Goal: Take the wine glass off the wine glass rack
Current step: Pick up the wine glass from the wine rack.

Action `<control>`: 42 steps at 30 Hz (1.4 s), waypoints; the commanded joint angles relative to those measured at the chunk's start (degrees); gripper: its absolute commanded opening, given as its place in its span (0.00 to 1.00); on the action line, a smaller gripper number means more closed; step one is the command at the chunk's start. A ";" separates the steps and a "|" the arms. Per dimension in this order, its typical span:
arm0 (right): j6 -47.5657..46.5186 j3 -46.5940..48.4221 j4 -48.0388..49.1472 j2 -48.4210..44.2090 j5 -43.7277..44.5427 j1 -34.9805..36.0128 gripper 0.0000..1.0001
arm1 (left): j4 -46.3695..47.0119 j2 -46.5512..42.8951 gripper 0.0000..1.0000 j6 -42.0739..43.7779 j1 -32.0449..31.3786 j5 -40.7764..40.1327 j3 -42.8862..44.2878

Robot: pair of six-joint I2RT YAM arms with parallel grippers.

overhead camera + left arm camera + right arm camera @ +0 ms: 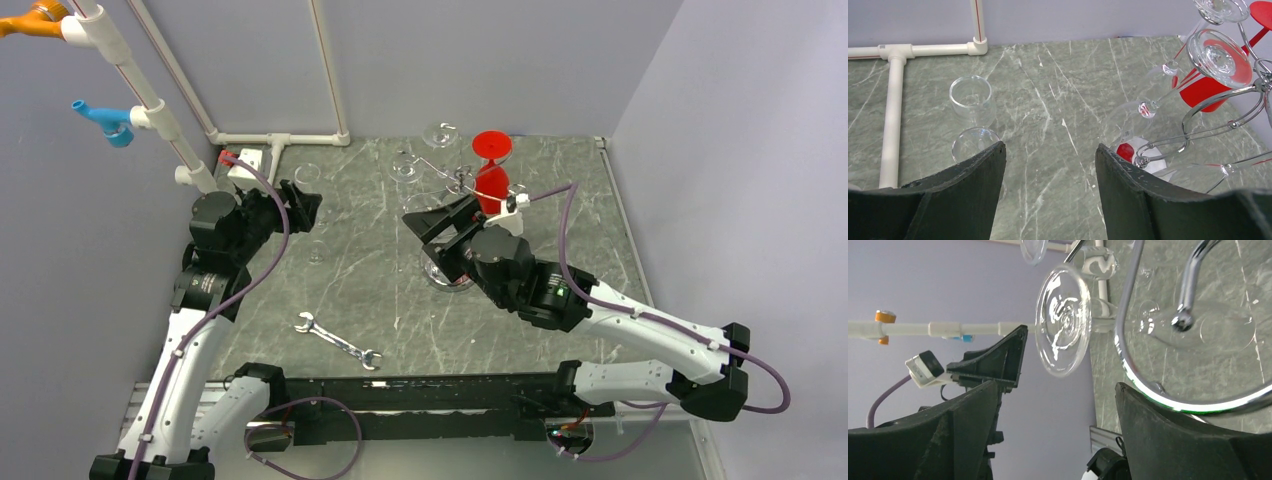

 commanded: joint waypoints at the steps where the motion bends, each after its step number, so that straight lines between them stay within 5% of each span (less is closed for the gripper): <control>1: 2.91 2.91 -2.70 -1.09 3.60 1.52 0.90 | 0.64 -0.92 0.69 0.69 -0.14 -0.61 0.08; 22: 2.77 4.25 1.69 0.64 16.13 2.09 0.61 | -0.10 -1.76 0.69 1.28 -0.14 -2.07 -0.29; 42: 0.40 4.06 4.76 1.99 17.90 2.09 0.48 | -0.54 -1.98 0.69 1.67 -0.12 -2.97 -0.32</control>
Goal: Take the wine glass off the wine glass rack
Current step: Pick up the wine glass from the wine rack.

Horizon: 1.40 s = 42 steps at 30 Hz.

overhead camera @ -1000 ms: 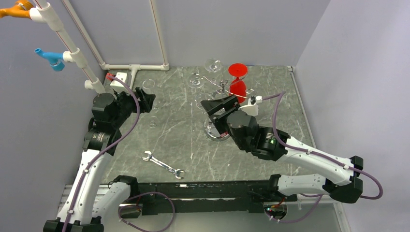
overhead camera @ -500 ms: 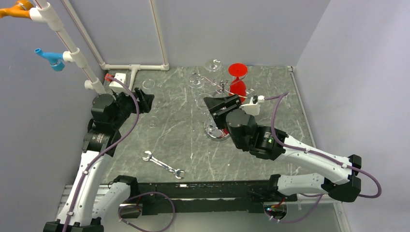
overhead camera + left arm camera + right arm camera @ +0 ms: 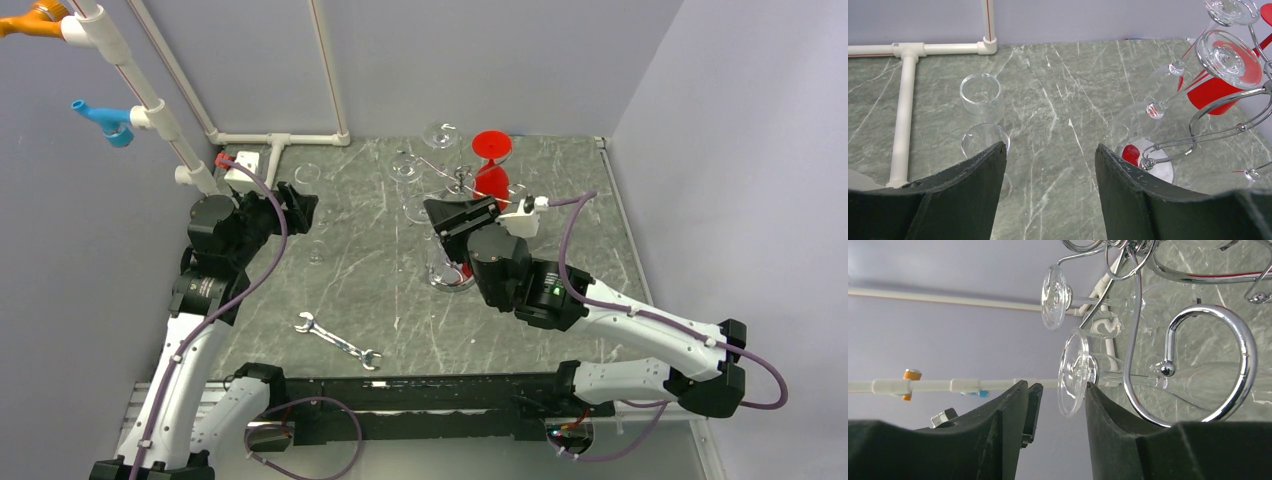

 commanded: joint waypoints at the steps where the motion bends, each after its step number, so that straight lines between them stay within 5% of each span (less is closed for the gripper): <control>1: -1.27 2.15 3.04 0.97 1.51 0.14 0.47 | 0.36 -0.82 0.69 1.37 -0.14 -0.97 0.03; 12: -2.24 2.78 3.07 1.69 1.50 0.15 0.42 | 0.35 -0.75 0.69 1.52 -0.14 -1.21 0.01; 27: -1.92 2.46 2.59 1.38 1.48 0.15 0.01 | 0.27 -0.60 0.70 1.61 -0.14 -1.48 0.04; 42: 0.41 1.79 1.36 -0.32 1.70 0.14 0.00 | 0.16 -0.13 0.69 1.61 -0.13 -1.48 0.12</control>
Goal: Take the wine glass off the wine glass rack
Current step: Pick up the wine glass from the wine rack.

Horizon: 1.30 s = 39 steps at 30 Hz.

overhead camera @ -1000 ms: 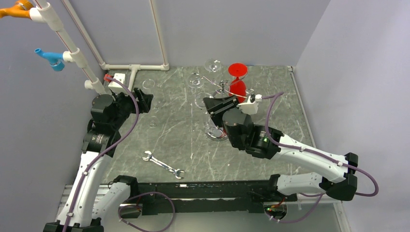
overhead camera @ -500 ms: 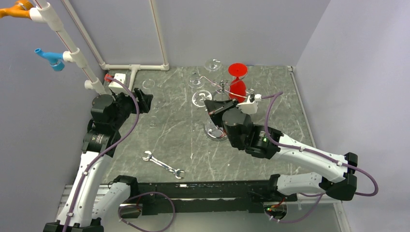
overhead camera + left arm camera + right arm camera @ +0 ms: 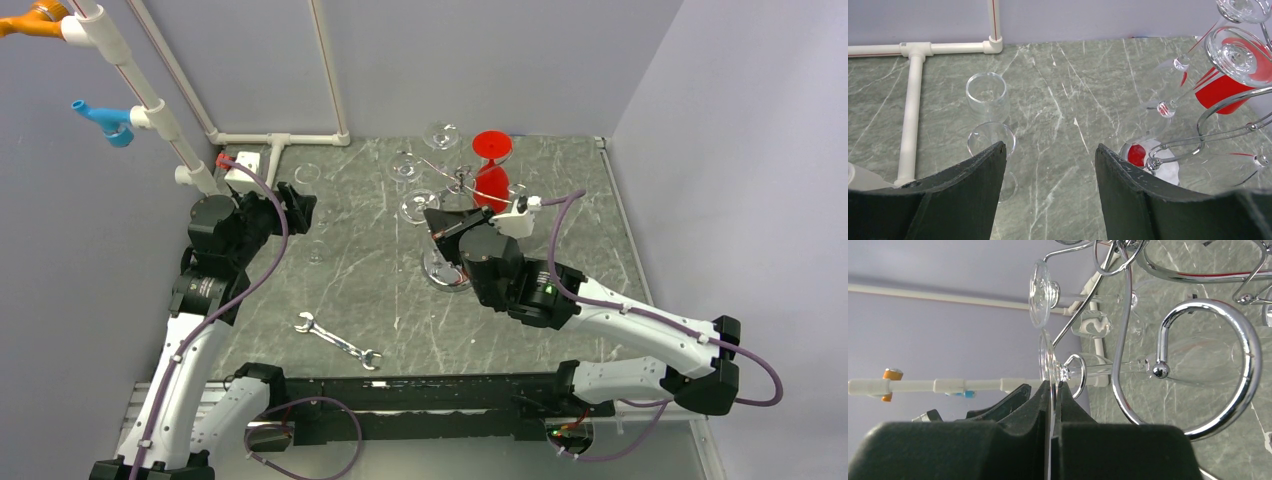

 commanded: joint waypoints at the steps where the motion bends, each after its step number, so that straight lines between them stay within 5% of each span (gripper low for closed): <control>1: 1.23 1.56 1.96 -2.30 1.66 0.15 0.00 | 0.52 -0.12 0.69 0.65 -0.14 -0.64 0.11; 39: -8.70 0.56 12.02 -2.96 -6.95 0.10 0.00 | 0.61 -0.68 0.70 0.86 -0.10 -2.06 -0.23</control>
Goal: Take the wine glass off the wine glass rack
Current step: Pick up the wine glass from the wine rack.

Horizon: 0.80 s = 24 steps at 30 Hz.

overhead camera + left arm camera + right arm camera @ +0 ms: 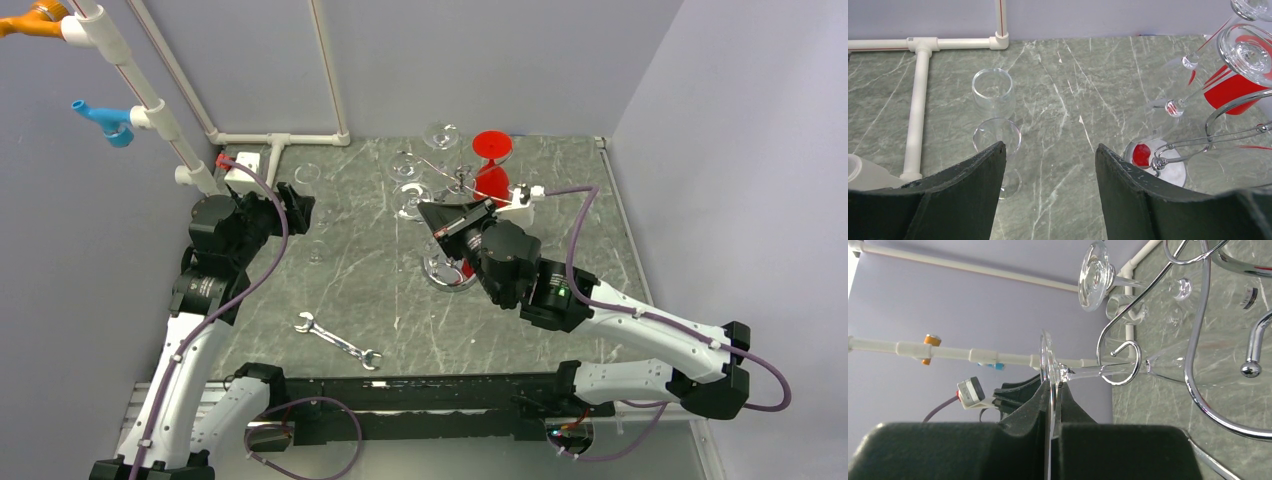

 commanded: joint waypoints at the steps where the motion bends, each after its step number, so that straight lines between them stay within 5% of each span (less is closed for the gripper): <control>1: -1.77 0.91 4.62 -0.05 -0.81 0.12 0.00 | 1.43 -0.73 0.70 0.55 -0.14 -0.57 -0.23; 24: -2.77 0.79 7.61 1.39 -1.71 0.03 0.00 | 1.57 -0.78 0.70 0.53 -0.14 -0.73 -0.31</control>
